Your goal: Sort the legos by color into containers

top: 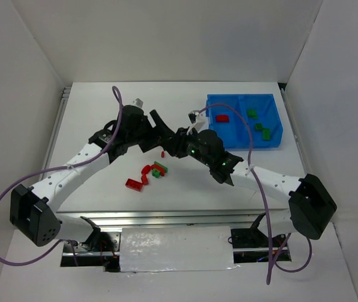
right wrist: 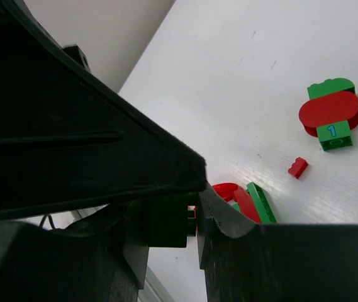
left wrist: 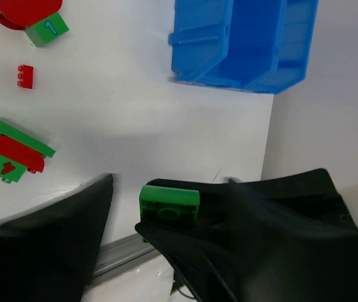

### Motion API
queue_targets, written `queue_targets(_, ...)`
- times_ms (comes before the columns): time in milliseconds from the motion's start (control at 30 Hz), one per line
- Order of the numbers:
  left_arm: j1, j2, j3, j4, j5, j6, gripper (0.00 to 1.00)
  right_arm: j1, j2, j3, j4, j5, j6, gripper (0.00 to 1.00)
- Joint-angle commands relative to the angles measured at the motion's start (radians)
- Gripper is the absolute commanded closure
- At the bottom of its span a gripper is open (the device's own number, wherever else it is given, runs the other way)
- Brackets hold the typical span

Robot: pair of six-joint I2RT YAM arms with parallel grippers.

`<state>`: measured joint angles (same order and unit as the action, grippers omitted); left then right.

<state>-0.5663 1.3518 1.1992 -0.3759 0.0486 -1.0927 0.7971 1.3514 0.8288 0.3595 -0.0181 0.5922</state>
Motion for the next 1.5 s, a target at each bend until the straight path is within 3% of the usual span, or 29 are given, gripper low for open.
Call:
queue_targets(0,-0.006,-0.003,0.025,0.020,0.010,0.034,0.03,0.007,-0.024,0.009,0.072,0.017,-0.014,1.00)
queue_targets(100,-0.003,0.032,0.109,-0.038,-0.044,0.097,0.00,-0.035,-0.052,-0.022,0.016,0.056,-0.017,1.00)
queue_targets(200,0.008,0.073,0.196,-0.173,-0.136,0.163,0.01,-0.154,-0.100,-0.039,-0.091,0.087,0.000,1.00)
queue_targets(233,0.016,0.081,0.207,-0.213,-0.160,0.190,0.00,-0.249,-0.109,-0.034,-0.129,0.087,0.012,1.00)
queue_targets(267,0.019,0.082,0.214,-0.228,-0.200,0.203,0.01,-0.297,-0.112,-0.024,-0.231,0.116,0.020,1.00)
queue_targets(433,0.029,0.076,0.203,-0.268,-0.280,0.292,0.01,-0.609,0.011,0.202,-0.597,0.242,0.061,0.99)
queue_targets(467,0.029,0.078,0.198,-0.274,-0.291,0.304,0.00,-0.706,0.067,0.254,-0.616,0.210,0.064,0.99)
queue_targets(600,0.029,0.105,0.188,-0.296,-0.300,0.364,0.00,-0.880,0.190,0.366,-0.645,0.152,0.061,0.96)
queue_targets(900,0.029,0.168,0.169,-0.301,-0.299,0.433,0.00,-0.961,0.488,0.766,-0.821,0.132,0.006,0.67)
queue_targets(967,0.029,0.179,0.171,-0.294,-0.285,0.439,0.00,-0.964,0.535,0.820,-0.841,0.132,0.006,0.48)
queue_targets(1000,0.029,0.185,0.171,-0.285,-0.276,0.442,0.01,-0.964,0.548,0.837,-0.847,0.138,0.008,0.32)
queue_targets(1133,0.028,0.198,0.162,-0.253,-0.227,0.465,0.00,-0.966,0.571,0.914,-0.909,0.149,0.006,0.16)
queue_targets(1167,0.028,0.202,0.158,-0.244,-0.219,0.471,0.00,-0.963,0.560,0.909,-0.909,0.141,0.004,0.01)
queue_targets(1300,0.010,0.251,0.172,-0.195,-0.182,0.496,0.00,-0.931,0.390,0.775,-0.877,0.109,-0.006,0.00)
queue_targets(1467,-0.033,0.439,0.275,-0.244,-0.248,0.511,0.03,-0.747,0.074,0.497,-0.745,0.084,-0.041,0.00)
